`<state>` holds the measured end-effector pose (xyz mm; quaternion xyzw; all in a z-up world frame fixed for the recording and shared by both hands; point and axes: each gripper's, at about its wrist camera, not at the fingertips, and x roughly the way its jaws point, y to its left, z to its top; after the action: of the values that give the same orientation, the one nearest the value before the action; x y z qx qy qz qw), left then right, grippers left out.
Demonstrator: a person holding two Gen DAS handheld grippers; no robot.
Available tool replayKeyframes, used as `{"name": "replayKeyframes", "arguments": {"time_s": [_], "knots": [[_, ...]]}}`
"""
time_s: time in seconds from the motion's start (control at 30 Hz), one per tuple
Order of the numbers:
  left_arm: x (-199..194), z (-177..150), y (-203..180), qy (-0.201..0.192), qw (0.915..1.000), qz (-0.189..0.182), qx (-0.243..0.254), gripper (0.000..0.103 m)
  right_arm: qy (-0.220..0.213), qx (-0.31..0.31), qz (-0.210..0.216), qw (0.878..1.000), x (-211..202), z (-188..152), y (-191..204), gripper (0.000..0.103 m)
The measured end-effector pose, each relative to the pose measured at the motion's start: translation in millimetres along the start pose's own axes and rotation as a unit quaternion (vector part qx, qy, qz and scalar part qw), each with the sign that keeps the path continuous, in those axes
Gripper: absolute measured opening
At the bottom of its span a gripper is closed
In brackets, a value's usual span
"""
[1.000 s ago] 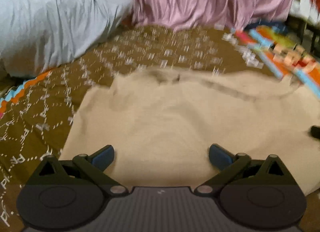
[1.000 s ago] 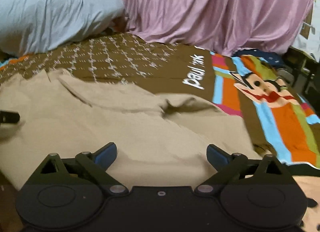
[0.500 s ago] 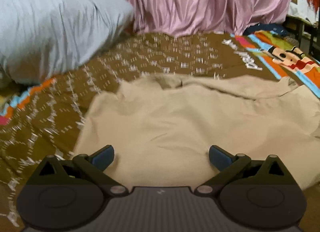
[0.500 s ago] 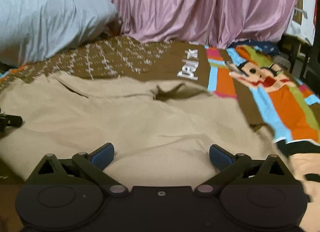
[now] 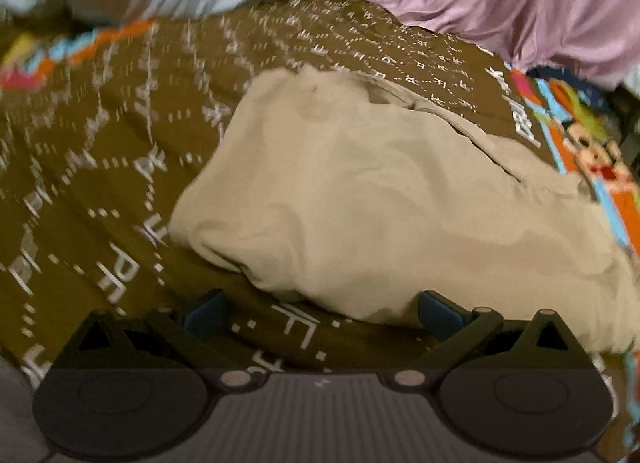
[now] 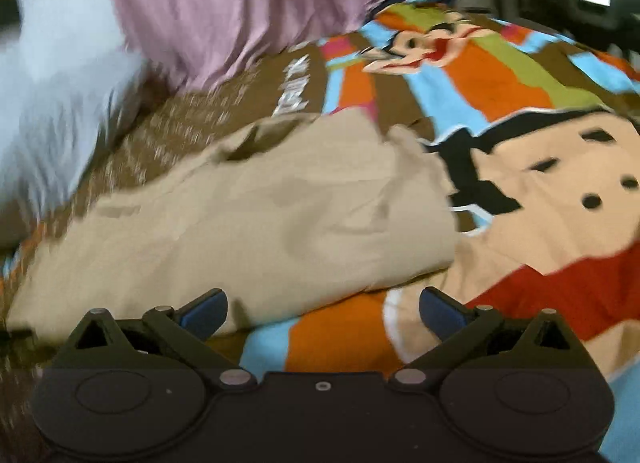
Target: Fold large clothes
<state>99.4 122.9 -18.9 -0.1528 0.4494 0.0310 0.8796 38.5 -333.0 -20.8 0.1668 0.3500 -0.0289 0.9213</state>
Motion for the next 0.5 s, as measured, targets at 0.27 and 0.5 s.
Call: {"name": "replayKeyframes", "arguments": {"time_s": [0.27,0.5], "knots": [[2,9,37,-0.024,0.9950,0.003,-0.097,0.103,-0.072,0.112,0.018,0.991,-3,8,-33,0.059],[6,12,35,-0.025,0.9957,0.016,-0.088,0.103,-0.094,0.219,0.024,0.971,-6,10,-71,0.013]]}}
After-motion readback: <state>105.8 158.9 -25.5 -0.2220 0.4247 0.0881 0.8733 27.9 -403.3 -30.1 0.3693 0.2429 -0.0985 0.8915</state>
